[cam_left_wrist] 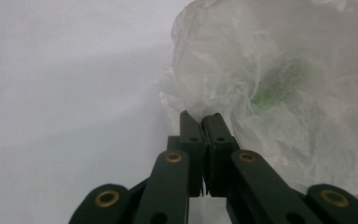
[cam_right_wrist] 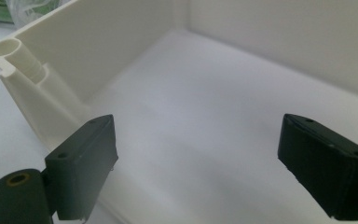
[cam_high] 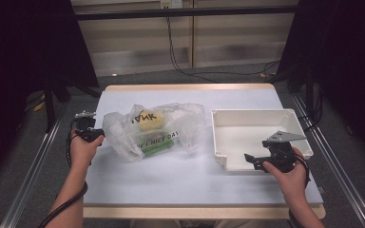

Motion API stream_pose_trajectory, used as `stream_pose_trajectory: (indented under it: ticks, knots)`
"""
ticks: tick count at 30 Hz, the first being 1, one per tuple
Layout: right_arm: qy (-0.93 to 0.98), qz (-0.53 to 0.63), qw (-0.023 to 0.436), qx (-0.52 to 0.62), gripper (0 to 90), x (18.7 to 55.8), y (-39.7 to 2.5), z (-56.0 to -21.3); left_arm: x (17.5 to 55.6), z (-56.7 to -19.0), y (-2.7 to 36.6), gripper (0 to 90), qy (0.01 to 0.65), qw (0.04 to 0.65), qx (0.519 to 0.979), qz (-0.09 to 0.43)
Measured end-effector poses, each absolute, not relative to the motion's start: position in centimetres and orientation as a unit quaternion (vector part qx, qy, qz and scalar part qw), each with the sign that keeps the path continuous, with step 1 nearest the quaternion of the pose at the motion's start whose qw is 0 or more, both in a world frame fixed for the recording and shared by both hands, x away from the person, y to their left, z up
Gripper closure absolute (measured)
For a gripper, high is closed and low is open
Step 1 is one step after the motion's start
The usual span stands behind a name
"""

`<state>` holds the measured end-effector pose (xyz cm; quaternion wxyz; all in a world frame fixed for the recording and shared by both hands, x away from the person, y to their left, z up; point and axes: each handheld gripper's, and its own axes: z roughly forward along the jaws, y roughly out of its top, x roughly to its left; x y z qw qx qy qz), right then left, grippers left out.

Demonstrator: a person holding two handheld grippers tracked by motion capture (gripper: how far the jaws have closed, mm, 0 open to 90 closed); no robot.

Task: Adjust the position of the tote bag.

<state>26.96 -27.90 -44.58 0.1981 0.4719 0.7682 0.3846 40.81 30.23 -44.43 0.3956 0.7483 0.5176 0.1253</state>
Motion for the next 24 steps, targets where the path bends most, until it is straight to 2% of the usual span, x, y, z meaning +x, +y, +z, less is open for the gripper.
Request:
stream_pose_trajectory:
  ticks: [5, 9, 12, 15, 20, 24]
  knots:
    - [0.768, 0.385, 0.2, 0.471, 11.3, 27.0, -27.9, -44.5, 40.5, -44.6, 30.5, 85.0, 0.525, 0.398, 0.741, 0.127]
    - [0.77, 0.384, 0.197, 0.469, 11.2, 27.0, -27.8, -44.6, 39.8, -44.5, 30.7, 73.2, 0.521, 0.387, 0.75, 0.129]
    - [0.768, 0.387, 0.197, 0.471, 11.2, 26.9, -27.7, -44.5, 39.0, -44.6, 30.7, 70.5, 0.516, 0.392, 0.752, 0.124]
    - [0.771, 0.384, 0.196, 0.47, 11.2, 26.9, -27.7, -44.5, 38.3, -44.4, 30.8, 57.7, 0.516, 0.392, 0.749, 0.139]
    - [0.769, 0.388, 0.2, 0.467, 11.2, 26.9, -27.3, -44.4, 37.3, -44.1, 31.3, 49.2, 0.514, 0.394, 0.749, 0.141]
    - [0.771, 0.386, 0.2, 0.465, 11.2, 26.9, -27.2, -44.4, 36.3, -44.1, 31.4, 46.0, 0.51, 0.397, 0.75, 0.139]
